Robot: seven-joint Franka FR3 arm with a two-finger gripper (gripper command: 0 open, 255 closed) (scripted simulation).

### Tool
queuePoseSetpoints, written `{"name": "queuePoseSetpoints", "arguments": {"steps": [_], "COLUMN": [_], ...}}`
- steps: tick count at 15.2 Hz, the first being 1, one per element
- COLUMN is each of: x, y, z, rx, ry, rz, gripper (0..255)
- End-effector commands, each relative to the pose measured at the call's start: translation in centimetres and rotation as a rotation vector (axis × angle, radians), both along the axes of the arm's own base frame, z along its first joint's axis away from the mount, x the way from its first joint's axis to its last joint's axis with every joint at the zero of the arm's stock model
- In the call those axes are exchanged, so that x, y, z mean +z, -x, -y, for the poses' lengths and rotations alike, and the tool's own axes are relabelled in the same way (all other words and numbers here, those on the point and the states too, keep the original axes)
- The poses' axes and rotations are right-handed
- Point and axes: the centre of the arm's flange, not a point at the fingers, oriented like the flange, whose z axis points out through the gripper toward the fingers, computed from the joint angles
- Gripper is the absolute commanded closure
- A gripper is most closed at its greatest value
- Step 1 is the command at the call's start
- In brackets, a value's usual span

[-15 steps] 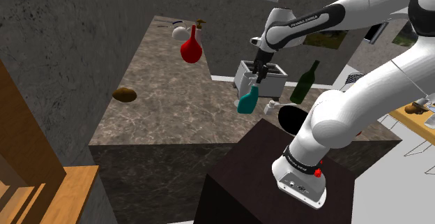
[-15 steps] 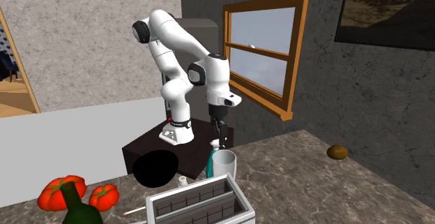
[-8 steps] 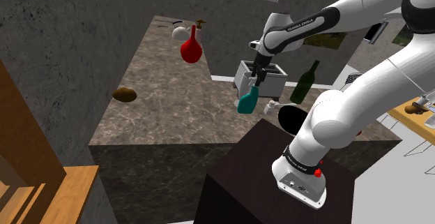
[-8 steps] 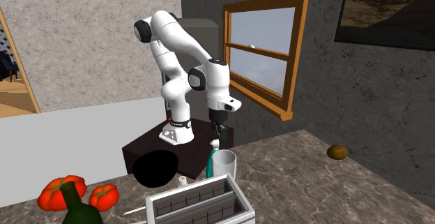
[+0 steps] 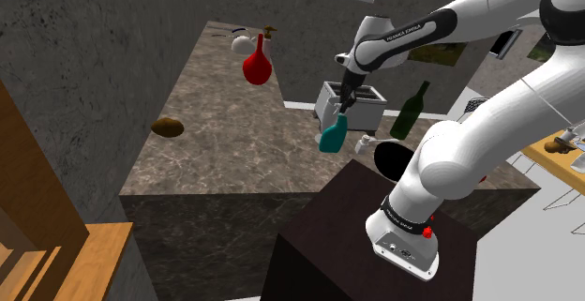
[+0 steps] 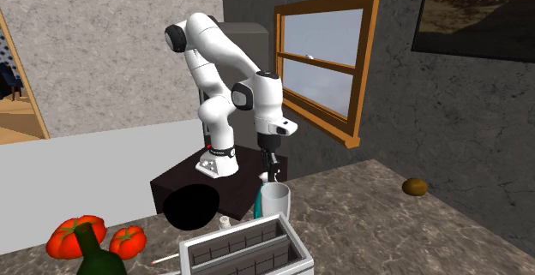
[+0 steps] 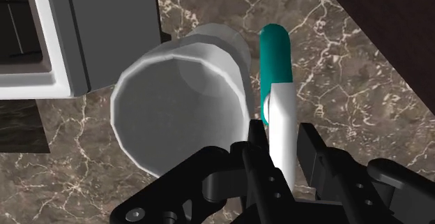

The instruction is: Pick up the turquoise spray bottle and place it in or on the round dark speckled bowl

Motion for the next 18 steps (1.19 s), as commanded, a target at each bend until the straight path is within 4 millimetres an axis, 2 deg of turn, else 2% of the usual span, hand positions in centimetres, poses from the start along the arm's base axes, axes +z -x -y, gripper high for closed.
{"name": "queuePoseSetpoints", "arguments": {"steps": [1, 6, 18], "x": [-0.5, -0.4, 5.9], "y": [0.1, 0.2, 0.2], "z": [-0.1, -0.1, -0.1], "rx": [0.000, 0.000, 0.000], "ry": [-0.004, -0.004, -0.004], "rz": [-0.012, -0.012, -0.012], "gripper": [255, 255, 255]}}
